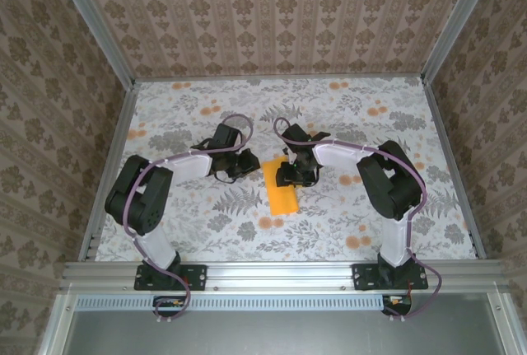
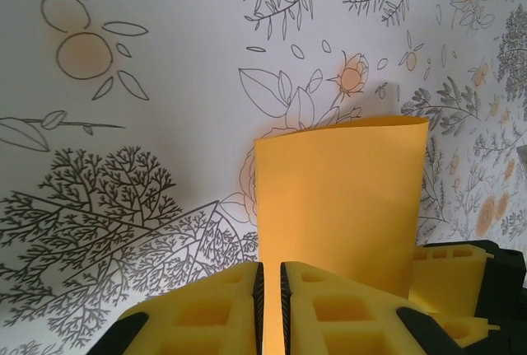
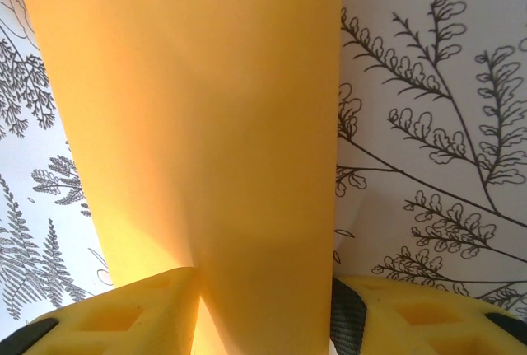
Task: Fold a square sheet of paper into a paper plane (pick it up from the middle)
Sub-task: Hold the square sheet of paper at the center of the table.
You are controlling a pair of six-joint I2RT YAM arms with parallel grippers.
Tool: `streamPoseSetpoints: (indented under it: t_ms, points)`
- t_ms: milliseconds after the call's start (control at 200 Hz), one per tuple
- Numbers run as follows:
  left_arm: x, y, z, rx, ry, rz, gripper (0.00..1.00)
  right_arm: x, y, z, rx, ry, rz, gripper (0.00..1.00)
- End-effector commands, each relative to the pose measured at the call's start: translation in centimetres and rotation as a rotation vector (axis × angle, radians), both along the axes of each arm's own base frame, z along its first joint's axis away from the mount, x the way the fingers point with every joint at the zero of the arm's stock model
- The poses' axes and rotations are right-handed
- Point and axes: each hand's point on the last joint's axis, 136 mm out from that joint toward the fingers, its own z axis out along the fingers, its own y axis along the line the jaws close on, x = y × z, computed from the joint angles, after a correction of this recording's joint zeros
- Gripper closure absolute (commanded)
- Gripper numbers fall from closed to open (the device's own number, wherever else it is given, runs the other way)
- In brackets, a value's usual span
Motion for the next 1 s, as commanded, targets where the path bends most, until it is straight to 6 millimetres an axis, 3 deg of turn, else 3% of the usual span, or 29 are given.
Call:
streamPoseSetpoints:
  t_ms: [0,345,995]
  points:
    - [-0.2,-1.2,-0.1,-0.028,0.021,-0.02,0.85,-2.8,-3.2,-7.9,-0.199,0.097,0.022,0.5]
    - [-0.7,-2.9,-0.3,-0.054,0.031,-0.061,0.86,-3.1,-3.6,-8.5,-0.224,0.121,0.002,0.5]
    - [-1.3,-4.3,-1.1,-0.062,0.056,-0.097,0.88,-4.1,-4.3,-9.3,-0.254,0.165,-0.013,0.49]
